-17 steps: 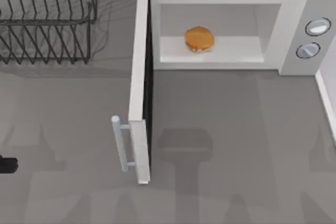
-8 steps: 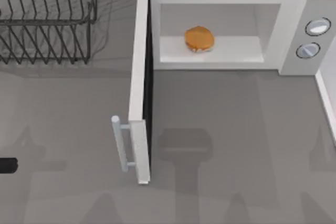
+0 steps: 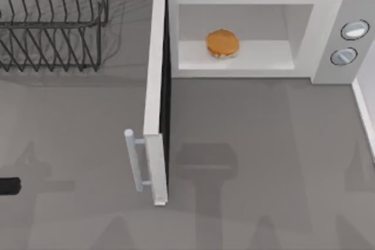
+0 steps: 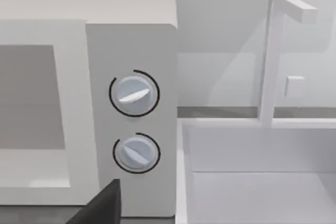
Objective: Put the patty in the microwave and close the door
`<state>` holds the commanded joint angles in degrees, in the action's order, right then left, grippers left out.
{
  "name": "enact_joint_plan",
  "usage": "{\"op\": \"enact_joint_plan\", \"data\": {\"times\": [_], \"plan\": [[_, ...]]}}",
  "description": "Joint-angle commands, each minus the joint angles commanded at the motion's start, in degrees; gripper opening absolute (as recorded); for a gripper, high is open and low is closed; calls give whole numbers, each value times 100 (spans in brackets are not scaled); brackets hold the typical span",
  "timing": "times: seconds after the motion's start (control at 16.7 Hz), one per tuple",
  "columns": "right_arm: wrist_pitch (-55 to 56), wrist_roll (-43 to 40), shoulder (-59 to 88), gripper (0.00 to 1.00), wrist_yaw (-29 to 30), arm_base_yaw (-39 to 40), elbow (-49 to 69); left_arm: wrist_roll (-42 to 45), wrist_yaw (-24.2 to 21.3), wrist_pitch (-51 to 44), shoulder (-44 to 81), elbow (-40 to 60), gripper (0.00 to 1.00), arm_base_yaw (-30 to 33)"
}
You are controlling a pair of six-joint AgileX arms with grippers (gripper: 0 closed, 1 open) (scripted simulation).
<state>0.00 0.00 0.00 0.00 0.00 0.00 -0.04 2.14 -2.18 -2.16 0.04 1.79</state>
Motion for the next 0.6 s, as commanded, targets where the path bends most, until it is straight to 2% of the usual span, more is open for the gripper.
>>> {"op": "enact_joint_plan", "data": {"times": [0.36, 0.6], "plan": [[0, 0, 0, 100, 0, 0, 0, -17, 948, -1059, -1021, 18, 0, 976], [0, 0, 0, 100, 0, 0, 0, -21, 1248, -1389, -1352, 29, 0, 1286]]}}
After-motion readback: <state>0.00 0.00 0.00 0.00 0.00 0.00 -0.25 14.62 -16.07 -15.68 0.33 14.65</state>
